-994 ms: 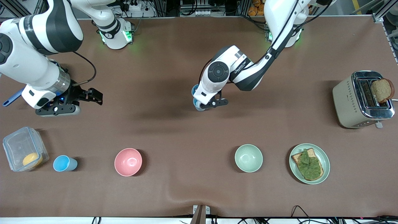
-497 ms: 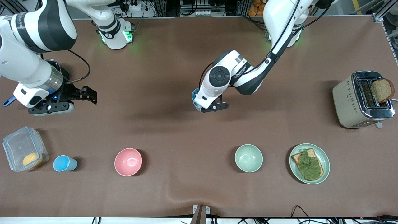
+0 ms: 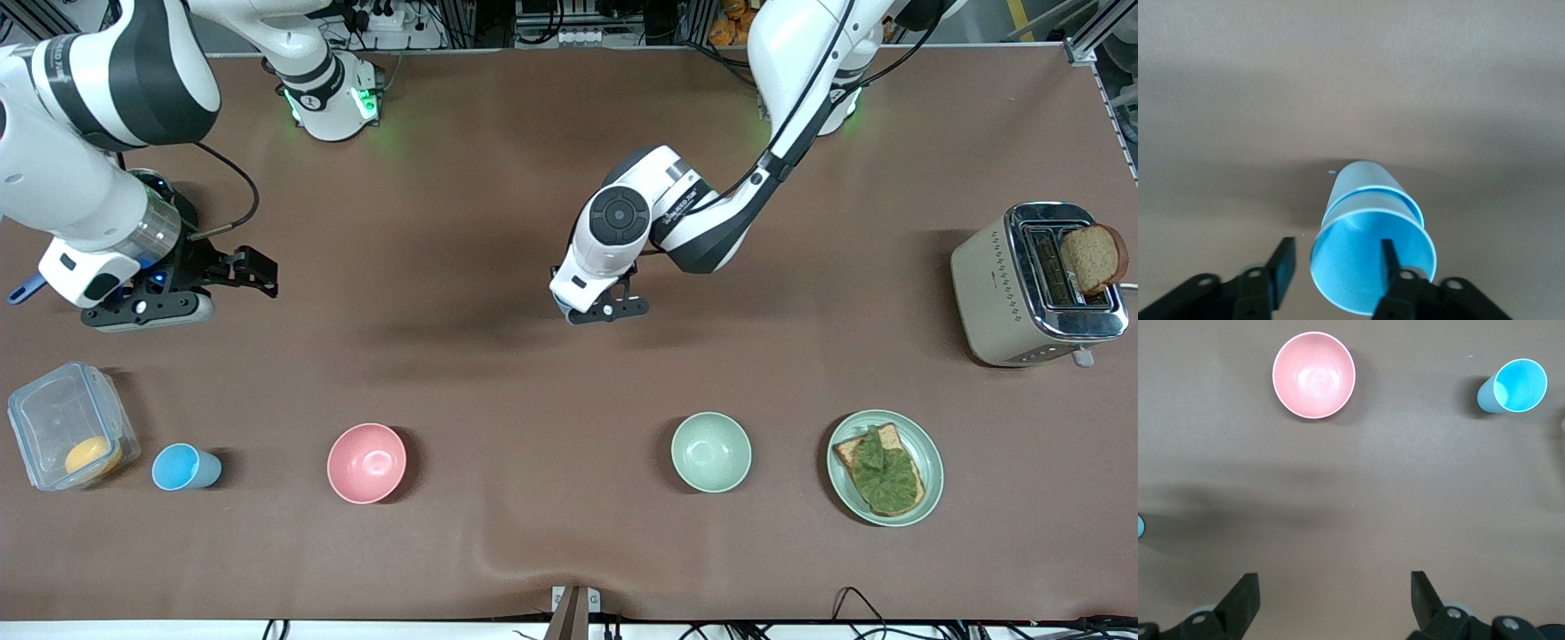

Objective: Stack blue cups with both arms

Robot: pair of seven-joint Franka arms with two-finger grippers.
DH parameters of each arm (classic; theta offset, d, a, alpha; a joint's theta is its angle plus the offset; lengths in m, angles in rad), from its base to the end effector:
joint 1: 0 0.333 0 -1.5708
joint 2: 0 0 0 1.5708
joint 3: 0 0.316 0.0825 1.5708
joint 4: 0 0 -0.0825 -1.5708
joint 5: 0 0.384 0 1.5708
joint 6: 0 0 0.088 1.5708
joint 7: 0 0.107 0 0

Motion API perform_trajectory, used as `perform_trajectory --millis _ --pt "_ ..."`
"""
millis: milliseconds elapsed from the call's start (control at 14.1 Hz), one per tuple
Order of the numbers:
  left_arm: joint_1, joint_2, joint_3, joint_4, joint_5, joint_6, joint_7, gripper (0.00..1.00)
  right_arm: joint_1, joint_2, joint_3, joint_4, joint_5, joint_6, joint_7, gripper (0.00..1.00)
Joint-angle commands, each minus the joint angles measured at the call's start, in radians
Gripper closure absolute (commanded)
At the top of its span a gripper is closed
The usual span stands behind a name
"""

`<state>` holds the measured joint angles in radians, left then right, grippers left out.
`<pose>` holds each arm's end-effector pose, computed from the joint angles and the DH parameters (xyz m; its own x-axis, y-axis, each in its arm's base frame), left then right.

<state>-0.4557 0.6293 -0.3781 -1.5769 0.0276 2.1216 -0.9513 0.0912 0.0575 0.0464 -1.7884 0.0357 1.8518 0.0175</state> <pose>0.4921 -0.4856 0.2889 0.9706 0.1538 -0.1854 0.1701 -0.9825 0.0758 0.5753 0.0820 0.5124 0.9939 0.1099 0.0051 0.1100 -0.9932 -0.0371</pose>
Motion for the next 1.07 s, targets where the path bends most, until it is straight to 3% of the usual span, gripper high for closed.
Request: perform_trajectory --millis 0,355,781,994 --pt "0.022 -0.055 0.043 0.008 0.075 -0.008 -0.02 0.0 -0.019 -0.025 0.015 -0.006 0.004 0.001 -0.005 0.0" --pt "0.153 -0.16 0.065 0.012 0.143 -0.064 0.075 0.0 -0.019 -0.007 0.016 0.082 -0.016 -0.055 -0.011 0.0" --pt "0.354 -0.292 0.062 0.038 0.124 -0.291 0.452 0.0 -0.039 0.076 0.015 0.299 -0.016 -0.112 -0.011 0.0" --pt "0.419 -0.335 0.059 0.069 0.1 -0.408 0.618 0.0 -0.027 0.07 0.016 0.299 -0.025 -0.135 -0.002 0.0"
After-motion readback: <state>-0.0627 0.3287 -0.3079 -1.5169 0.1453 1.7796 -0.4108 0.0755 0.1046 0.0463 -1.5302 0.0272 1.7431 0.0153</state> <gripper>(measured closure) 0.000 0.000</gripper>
